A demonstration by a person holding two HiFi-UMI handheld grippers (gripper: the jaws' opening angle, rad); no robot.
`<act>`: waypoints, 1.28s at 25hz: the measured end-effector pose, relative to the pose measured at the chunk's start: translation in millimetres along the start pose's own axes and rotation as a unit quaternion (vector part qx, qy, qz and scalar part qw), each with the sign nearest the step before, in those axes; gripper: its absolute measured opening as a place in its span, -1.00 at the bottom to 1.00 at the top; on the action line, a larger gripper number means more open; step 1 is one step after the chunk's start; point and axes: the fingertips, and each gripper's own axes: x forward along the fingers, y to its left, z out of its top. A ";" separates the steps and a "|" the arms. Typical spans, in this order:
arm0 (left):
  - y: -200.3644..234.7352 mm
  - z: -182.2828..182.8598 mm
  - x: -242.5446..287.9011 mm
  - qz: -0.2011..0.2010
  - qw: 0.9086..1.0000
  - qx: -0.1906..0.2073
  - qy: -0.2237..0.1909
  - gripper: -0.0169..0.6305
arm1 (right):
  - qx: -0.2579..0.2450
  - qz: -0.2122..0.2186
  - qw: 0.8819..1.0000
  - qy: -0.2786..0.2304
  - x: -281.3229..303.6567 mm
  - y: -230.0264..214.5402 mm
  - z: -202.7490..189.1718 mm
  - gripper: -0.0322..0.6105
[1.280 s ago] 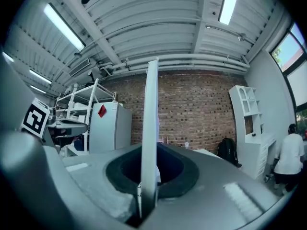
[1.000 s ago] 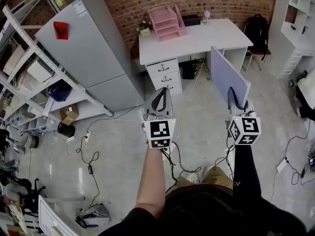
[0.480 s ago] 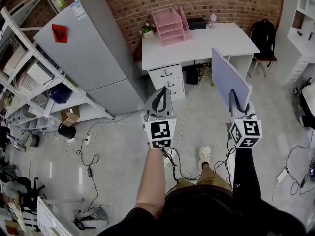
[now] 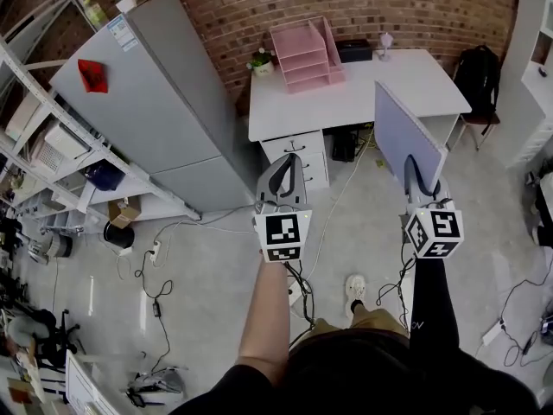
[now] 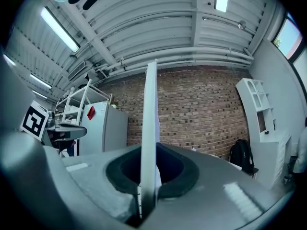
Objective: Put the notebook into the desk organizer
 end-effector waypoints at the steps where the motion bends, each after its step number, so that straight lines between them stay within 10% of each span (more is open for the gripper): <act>1: 0.4 -0.5 11.2 0.000 1.000 0.001 0.001 -0.92 | 0.002 0.002 1.000 -0.001 11.2 -5.6 -0.4 -0.81; 32: 29.1 -32.7 187.2 0.045 0.998 -0.002 0.038 -0.92 | 0.038 0.069 0.997 0.006 201.5 -73.8 -30.2 -0.80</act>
